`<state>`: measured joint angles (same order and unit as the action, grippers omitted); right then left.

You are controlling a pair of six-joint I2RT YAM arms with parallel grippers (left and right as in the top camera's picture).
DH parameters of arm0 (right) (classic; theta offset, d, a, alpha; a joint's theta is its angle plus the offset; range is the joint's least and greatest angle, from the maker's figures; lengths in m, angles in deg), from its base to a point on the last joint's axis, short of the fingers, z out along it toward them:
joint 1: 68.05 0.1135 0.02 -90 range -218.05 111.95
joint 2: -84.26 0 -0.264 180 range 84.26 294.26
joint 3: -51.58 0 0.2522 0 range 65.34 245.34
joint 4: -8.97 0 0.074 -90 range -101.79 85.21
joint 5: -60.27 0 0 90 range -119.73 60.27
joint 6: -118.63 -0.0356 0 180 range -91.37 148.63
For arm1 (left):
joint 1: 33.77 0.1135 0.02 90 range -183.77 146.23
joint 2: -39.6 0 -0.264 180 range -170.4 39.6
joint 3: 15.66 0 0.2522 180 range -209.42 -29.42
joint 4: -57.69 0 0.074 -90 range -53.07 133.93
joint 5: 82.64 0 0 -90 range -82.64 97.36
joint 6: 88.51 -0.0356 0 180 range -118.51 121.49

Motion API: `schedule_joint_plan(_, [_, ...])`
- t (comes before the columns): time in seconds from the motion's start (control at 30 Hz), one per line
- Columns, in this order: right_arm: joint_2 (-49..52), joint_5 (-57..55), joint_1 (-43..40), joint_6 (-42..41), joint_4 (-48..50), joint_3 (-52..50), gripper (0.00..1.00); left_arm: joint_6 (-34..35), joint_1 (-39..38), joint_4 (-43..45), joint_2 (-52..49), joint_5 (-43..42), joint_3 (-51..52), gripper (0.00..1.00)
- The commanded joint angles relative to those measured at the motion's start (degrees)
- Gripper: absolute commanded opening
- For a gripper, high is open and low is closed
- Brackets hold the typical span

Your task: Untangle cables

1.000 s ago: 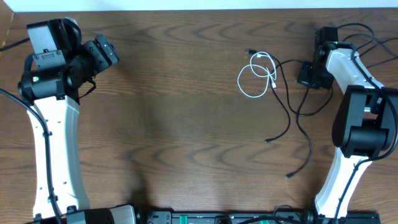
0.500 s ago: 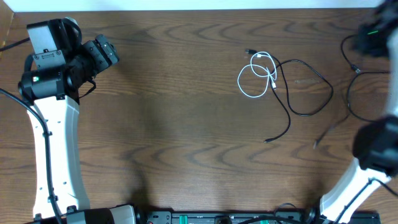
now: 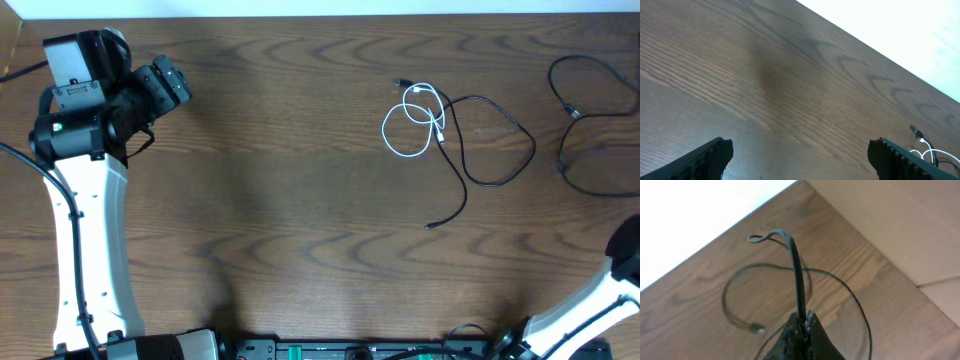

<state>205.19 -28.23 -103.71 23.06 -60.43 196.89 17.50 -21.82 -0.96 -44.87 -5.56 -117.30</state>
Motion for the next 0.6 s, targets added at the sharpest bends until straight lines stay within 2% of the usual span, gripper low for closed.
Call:
schedule_joint_plan(0.0, [6.1, -0.9, -1.3, 1.6, 2.7, -0.1, 0.01, -1.0, 0.3, -0.1, -0.5, 0.8, -0.1, 0.92])
schedule_joint_plan(0.03, [7.4, -1.0, -1.5, 1.6, 3.3, -0.1, 0.17, -1.0, 0.3, -0.1, -0.5, 0.8, -0.1, 0.92])
schedule_joint_plan(0.1, [9.5, -0.9, -1.7, 1.3, 3.4, -0.1, 0.98, -1.0, 0.3, -0.1, -0.5, 0.8, -0.1, 0.92])
schedule_joint_plan(0.33, [9.0, 0.5, -0.7, 2.1, -2.9, 0.0, 0.99, -1.0, 0.3, -0.1, -0.5, 0.8, -0.1, 0.92])
schedule_joint_plan(0.57, [7.0, 8.0, 2.0, 9.1, -17.9, 0.0, 0.99, -1.0, 0.3, -0.1, -0.5, 0.8, -0.1, 0.92])
